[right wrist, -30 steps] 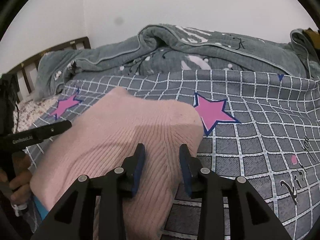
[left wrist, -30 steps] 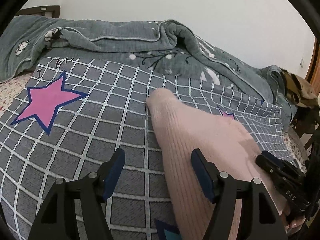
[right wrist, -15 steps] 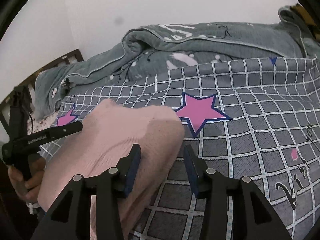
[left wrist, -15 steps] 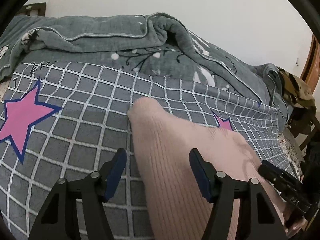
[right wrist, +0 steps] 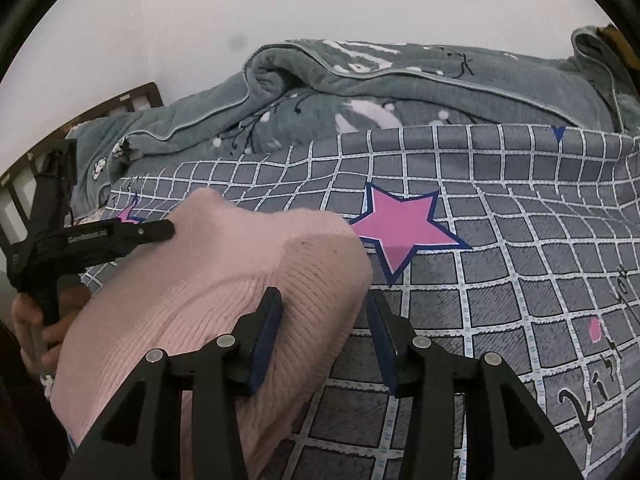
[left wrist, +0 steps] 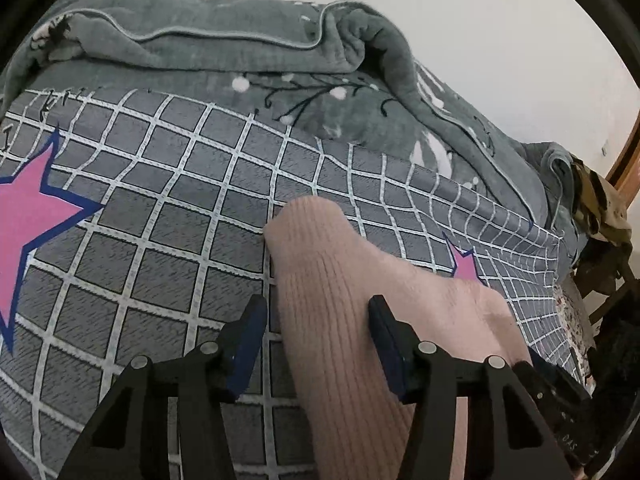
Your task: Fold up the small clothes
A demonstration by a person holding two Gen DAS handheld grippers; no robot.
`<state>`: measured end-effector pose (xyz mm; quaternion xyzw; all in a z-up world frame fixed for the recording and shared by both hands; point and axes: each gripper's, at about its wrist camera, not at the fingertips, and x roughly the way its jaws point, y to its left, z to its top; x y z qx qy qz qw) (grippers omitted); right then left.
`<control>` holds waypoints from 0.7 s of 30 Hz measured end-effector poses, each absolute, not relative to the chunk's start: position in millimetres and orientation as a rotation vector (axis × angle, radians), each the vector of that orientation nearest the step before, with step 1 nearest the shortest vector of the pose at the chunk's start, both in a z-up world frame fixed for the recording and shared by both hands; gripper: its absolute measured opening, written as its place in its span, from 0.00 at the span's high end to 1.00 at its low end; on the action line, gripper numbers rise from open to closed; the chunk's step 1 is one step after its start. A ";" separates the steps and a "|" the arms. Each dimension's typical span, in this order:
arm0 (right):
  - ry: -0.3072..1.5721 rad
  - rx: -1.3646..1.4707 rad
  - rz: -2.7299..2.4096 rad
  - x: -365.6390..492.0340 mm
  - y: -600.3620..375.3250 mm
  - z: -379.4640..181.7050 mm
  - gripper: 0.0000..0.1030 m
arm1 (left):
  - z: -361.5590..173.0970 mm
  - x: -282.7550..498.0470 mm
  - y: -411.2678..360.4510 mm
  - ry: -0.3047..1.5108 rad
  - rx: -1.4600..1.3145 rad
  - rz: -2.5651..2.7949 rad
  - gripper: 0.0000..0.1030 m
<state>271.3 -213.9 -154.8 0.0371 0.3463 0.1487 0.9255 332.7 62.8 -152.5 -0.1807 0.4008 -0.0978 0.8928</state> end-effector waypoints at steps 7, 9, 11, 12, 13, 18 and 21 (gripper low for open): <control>0.709 0.060 0.305 273.3 -211.0 -157.4 0.58 | -156.0 339.5 59.1 0.820 -0.348 -0.207 0.68; 0.711 0.065 0.305 273.8 -211.8 -157.7 0.58 | -153.5 339.2 60.0 0.795 -0.341 -0.188 0.71; 0.711 0.067 0.305 273.7 -212.4 -157.8 0.58 | -152.1 338.2 61.9 0.777 -0.343 -0.167 0.72; 0.711 0.067 0.303 273.5 -212.4 -157.8 0.58 | -151.6 337.7 63.0 0.769 -0.343 -0.157 0.73; 0.711 0.067 0.301 273.4 -212.3 -157.7 0.58 | -150.9 337.4 63.7 0.763 -0.343 -0.147 0.73; 0.709 0.060 0.288 271.2 -211.7 -157.8 0.58 | -151.9 336.5 62.8 0.770 -0.327 -0.128 0.65; 0.711 0.072 0.286 270.3 -215.3 -158.2 0.58 | -153.8 335.0 63.0 0.780 -0.328 -0.123 0.58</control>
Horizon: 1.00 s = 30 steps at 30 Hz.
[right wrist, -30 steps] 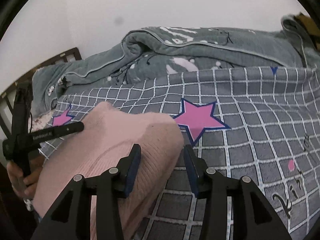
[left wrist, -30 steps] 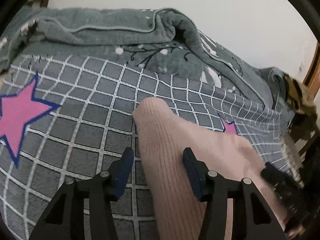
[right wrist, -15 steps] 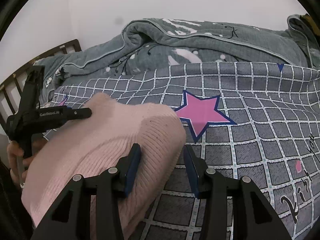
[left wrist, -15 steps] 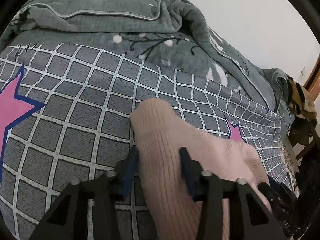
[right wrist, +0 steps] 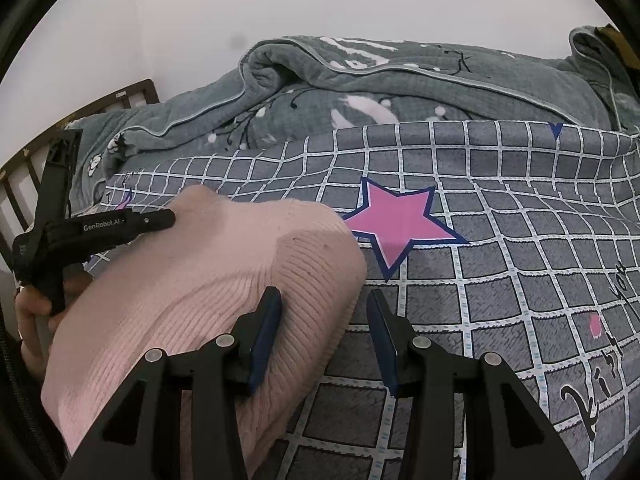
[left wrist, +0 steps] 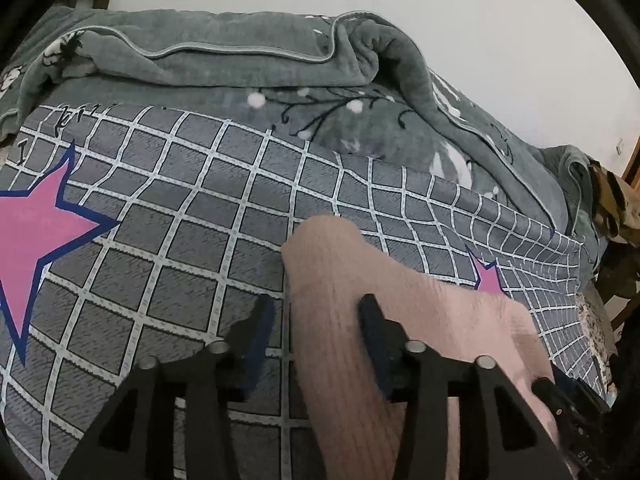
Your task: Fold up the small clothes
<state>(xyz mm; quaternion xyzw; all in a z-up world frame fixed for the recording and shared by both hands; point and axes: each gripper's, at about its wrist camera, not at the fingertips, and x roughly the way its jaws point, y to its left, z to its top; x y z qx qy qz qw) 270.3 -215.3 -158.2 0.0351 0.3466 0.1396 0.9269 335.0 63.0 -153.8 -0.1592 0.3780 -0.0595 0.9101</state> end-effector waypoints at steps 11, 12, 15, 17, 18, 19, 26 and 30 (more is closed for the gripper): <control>0.706 0.123 0.282 266.1 -225.3 -158.7 0.58 | -152.1 313.3 51.3 0.776 -0.264 -0.141 0.54; 0.704 0.124 0.283 265.2 -225.7 -158.4 0.58 | -151.1 310.6 51.4 0.771 -0.265 -0.140 0.53; 0.693 0.135 0.295 261.2 -228.4 -155.5 0.58 | -147.6 300.2 53.4 0.749 -0.276 -0.143 0.52; 0.682 0.144 0.297 258.5 -230.4 -151.3 0.58 | -145.4 293.4 53.4 0.736 -0.275 -0.139 0.52; 0.678 0.144 0.298 257.2 -230.3 -149.7 0.58 | -144.4 289.9 53.1 0.728 -0.270 -0.136 0.51; 0.670 0.140 0.297 254.5 -230.2 -147.4 0.58 | -143.3 286.4 52.7 0.721 -0.263 -0.133 0.51; 0.609 0.061 0.334 222.9 -221.2 -135.6 0.58 | -132.8 261.7 45.1 0.677 -0.209 -0.136 0.50; 0.582 0.043 0.352 210.2 -218.9 -128.6 0.58 | -129.7 245.0 36.3 0.668 -0.175 -0.161 0.48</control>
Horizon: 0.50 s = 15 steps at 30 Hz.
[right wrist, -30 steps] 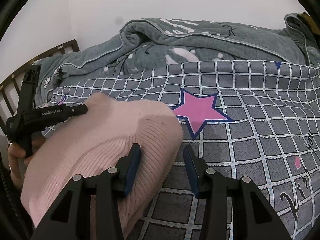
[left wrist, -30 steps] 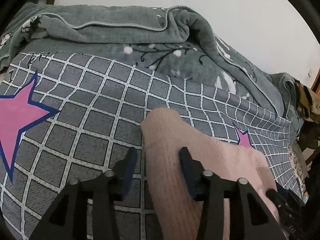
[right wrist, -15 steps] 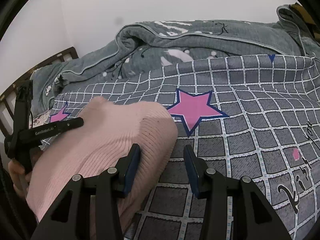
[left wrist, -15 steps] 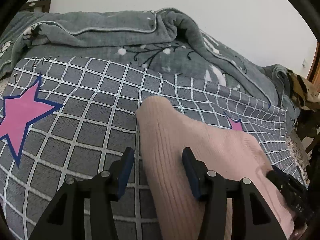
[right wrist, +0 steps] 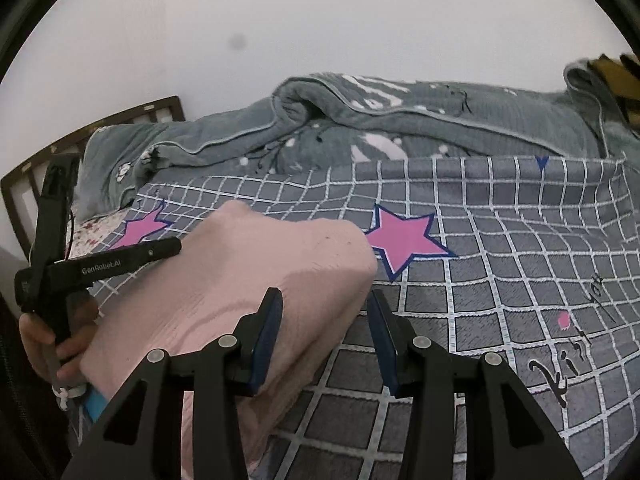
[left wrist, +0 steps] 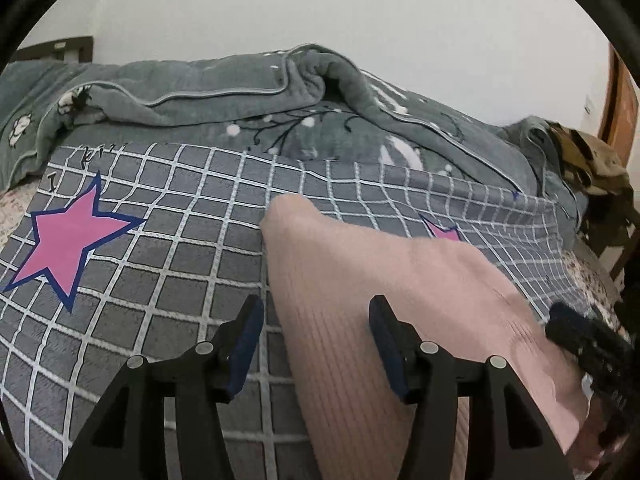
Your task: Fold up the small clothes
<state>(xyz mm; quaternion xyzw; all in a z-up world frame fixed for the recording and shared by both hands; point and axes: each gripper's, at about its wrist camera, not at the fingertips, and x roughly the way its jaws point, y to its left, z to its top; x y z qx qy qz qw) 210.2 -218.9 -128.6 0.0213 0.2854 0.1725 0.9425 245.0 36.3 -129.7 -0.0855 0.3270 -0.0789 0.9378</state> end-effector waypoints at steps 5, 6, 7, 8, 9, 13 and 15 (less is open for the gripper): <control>0.570 0.038 0.370 202.5 -208.9 -123.4 0.58 | -127.3 221.4 24.9 0.662 -0.147 -0.212 0.46; 0.570 0.028 0.369 201.1 -206.3 -123.3 0.58 | -126.7 216.8 22.8 0.657 -0.137 -0.219 0.46; 0.571 0.016 0.366 199.2 -203.6 -123.3 0.58 | -126.4 213.0 20.9 0.654 -0.129 -0.223 0.46; 0.571 0.001 0.362 197.5 -201.1 -123.3 0.58 | -126.1 209.0 18.4 0.651 -0.120 -0.227 0.46; 0.571 -0.015 0.357 195.5 -199.4 -123.6 0.58 | -125.8 205.3 16.1 0.651 -0.115 -0.234 0.46; 0.581 -0.081 0.319 190.2 -197.0 -129.5 0.58 | -125.8 195.6 10.3 0.674 -0.103 -0.255 0.44; 0.593 -0.107 0.297 190.0 -198.5 -135.5 0.58 | -127.4 189.5 9.2 0.686 -0.092 -0.266 0.43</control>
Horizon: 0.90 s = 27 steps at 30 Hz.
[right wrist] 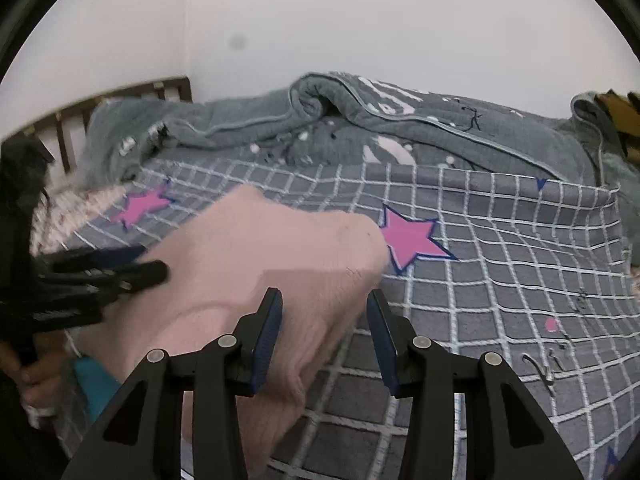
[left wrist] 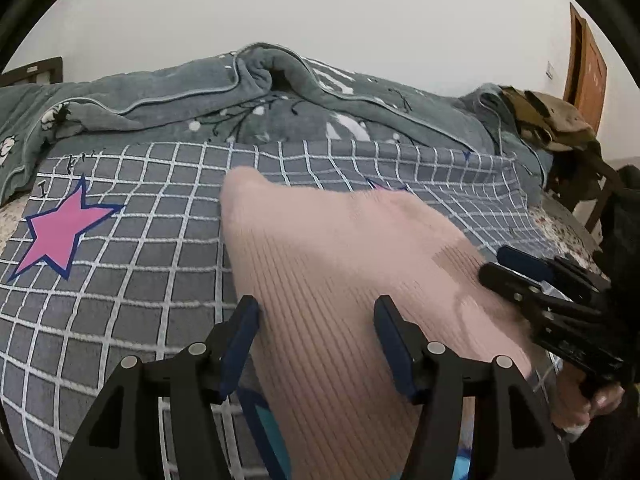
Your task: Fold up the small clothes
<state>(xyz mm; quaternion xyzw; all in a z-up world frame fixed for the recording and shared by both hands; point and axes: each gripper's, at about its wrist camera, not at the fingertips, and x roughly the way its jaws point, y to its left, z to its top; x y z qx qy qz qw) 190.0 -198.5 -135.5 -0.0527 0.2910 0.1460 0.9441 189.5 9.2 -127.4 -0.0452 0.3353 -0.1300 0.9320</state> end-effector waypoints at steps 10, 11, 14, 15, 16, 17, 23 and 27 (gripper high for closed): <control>0.624 -0.031 0.272 173.6 -217.8 -140.6 0.57 | -145.4 155.7 9.9 0.743 -0.087 -0.281 0.41; 0.626 -0.024 0.273 170.9 -219.0 -140.8 0.57 | -146.0 151.4 10.8 0.743 -0.092 -0.281 0.41; 0.621 -0.006 0.265 159.5 -225.0 -140.1 0.57 | -145.2 139.9 12.8 0.733 -0.078 -0.260 0.39; 0.621 0.003 0.266 156.2 -227.4 -140.0 0.57 | -144.9 136.3 14.5 0.729 -0.077 -0.250 0.39; 0.621 0.013 0.266 153.0 -229.9 -140.2 0.57 | -144.6 133.8 16.3 0.727 -0.081 -0.245 0.39; 0.621 0.023 0.268 149.9 -232.3 -140.5 0.57 | -144.5 130.7 19.1 0.726 -0.090 -0.241 0.39; 0.617 0.102 0.320 142.1 -239.4 -139.6 0.57 | -141.4 123.5 29.4 0.709 -0.116 -0.215 0.38; 0.610 0.167 0.397 141.9 -237.2 -136.9 0.57 | -138.7 120.8 36.3 0.693 -0.147 -0.203 0.38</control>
